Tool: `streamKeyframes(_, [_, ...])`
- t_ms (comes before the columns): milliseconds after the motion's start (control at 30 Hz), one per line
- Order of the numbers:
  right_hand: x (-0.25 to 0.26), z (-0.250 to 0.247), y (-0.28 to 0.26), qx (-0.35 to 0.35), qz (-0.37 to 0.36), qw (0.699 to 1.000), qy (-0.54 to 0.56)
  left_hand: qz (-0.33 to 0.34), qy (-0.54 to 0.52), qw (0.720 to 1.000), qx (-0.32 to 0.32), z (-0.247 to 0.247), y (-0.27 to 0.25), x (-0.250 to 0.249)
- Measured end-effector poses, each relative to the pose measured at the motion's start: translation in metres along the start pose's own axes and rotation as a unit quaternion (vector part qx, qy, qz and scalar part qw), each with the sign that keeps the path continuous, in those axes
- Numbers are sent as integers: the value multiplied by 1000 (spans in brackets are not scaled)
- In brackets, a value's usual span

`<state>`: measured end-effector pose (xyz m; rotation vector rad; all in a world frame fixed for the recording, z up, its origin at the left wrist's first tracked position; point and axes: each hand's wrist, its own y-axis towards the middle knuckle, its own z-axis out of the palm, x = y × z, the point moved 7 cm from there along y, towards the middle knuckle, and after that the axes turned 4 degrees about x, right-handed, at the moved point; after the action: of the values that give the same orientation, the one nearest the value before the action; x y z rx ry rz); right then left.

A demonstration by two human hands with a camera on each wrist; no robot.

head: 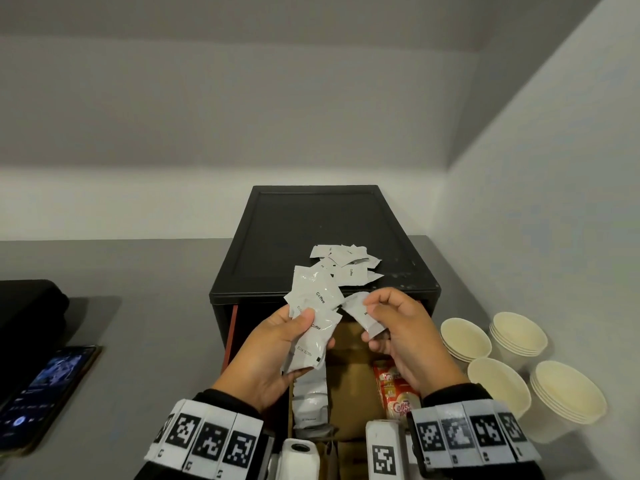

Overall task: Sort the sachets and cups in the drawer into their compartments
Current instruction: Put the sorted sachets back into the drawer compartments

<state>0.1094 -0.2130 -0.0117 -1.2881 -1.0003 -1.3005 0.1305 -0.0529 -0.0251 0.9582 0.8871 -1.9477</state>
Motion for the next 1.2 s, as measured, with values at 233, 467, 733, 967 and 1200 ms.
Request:
streamKeyframes(233, [6, 8, -6, 73, -15, 997, -30, 12, 5, 1000, -21, -2, -4, -3])
streamKeyframes(467, [8, -2, -1, -38, -19, 993, -108, 21, 19, 999, -41, -8, -6, -4])
streamKeyframes(733, [1, 7, -7, 11, 32, 992, 118, 20, 12, 998, -55, -10, -8, -1])
streamKeyframes(967, [-4, 6, -6, 36, 49, 982, 181, 8, 13, 999, -52, -9, -10, 2])
streamKeyframes(1200, [11, 10, -2, 19, -5, 1000, 10, -21, 45, 998, -28, -7, -10, 8])
